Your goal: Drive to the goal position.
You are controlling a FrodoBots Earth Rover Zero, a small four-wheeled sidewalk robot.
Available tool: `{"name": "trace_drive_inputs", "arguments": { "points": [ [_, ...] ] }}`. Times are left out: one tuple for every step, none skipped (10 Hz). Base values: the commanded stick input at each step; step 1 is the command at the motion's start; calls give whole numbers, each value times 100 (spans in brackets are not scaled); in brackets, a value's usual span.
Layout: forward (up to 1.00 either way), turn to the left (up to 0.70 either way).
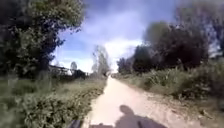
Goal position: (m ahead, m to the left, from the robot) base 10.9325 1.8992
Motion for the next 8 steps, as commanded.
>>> {"name": "trace_drive_inputs", "arguments": {
  "points": [
    [100,0],
    [100,0],
    [100,0],
    [100,0],
    [100,0],
    [100,0],
    [100,0],
    [100,0]
  ]
}}
